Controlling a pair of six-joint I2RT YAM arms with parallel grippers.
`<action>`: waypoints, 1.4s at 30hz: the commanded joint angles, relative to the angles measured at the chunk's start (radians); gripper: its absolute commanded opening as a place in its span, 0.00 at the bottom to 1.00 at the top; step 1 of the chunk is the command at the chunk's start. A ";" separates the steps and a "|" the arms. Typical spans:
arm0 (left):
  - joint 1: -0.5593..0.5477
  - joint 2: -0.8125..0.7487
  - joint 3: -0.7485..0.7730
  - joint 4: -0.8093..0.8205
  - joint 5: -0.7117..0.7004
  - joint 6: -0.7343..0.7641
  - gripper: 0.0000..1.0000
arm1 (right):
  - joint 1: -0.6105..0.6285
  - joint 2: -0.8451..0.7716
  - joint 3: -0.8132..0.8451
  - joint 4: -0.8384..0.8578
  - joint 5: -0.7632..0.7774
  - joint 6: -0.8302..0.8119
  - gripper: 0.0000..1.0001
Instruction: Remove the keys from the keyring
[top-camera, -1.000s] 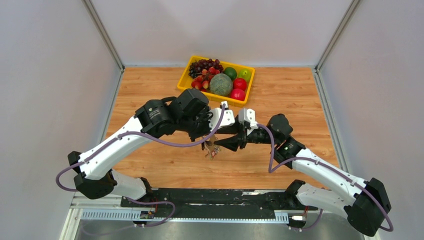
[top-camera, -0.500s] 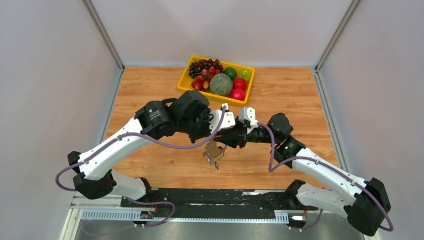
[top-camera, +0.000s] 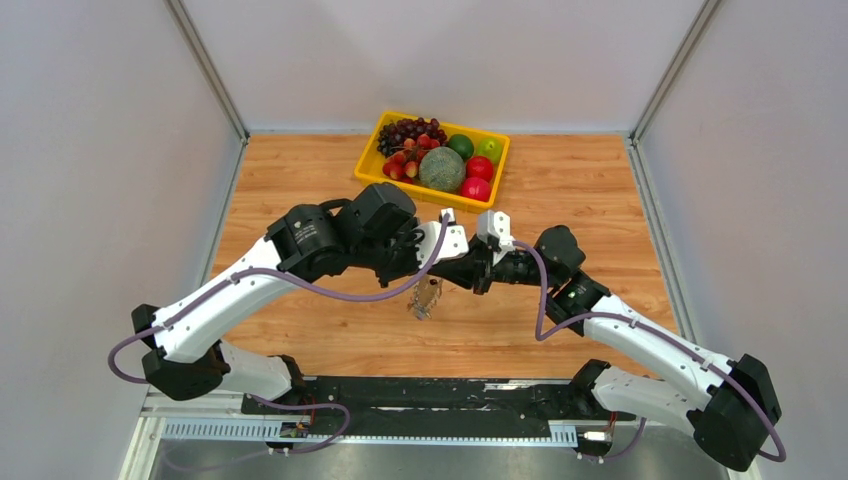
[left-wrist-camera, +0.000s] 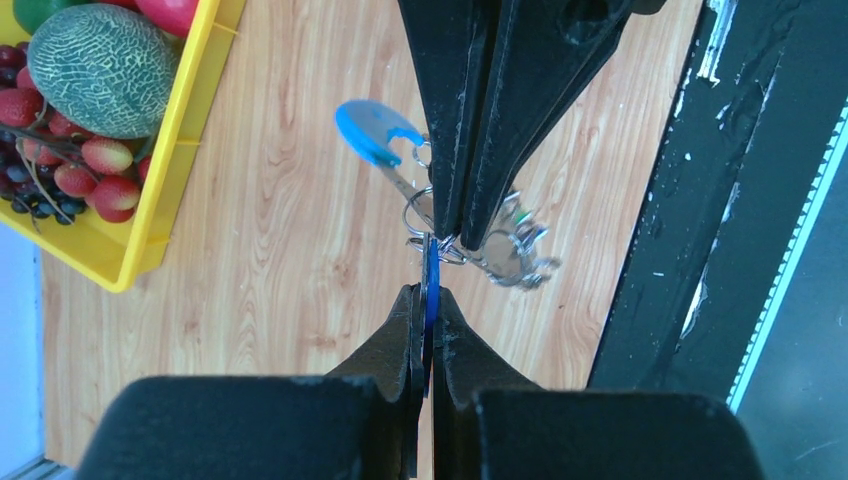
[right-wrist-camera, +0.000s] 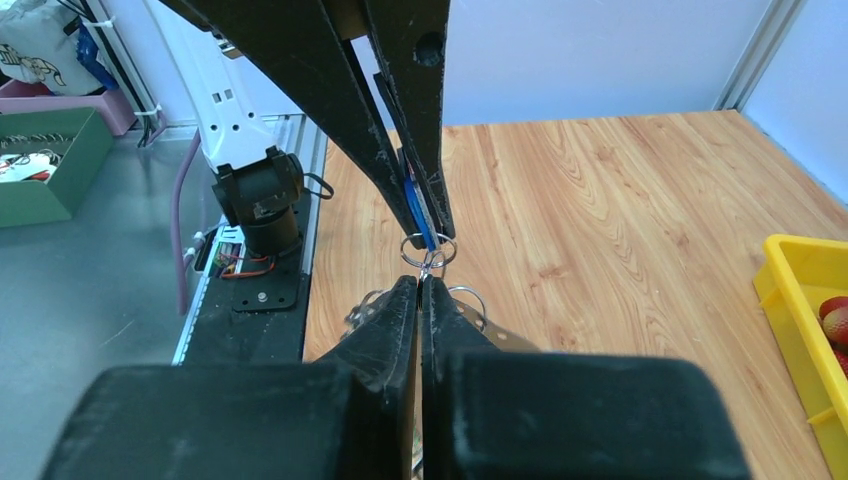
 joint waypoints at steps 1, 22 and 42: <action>-0.007 -0.059 -0.021 0.055 -0.022 0.009 0.00 | 0.004 -0.021 0.025 0.000 0.012 0.001 0.00; -0.008 -0.125 -0.168 0.160 0.038 0.005 0.00 | 0.004 -0.126 -0.013 0.089 0.132 0.168 0.00; -0.007 -0.172 -0.196 0.236 -0.102 0.017 0.00 | 0.004 -0.097 0.005 0.049 -0.075 0.189 0.00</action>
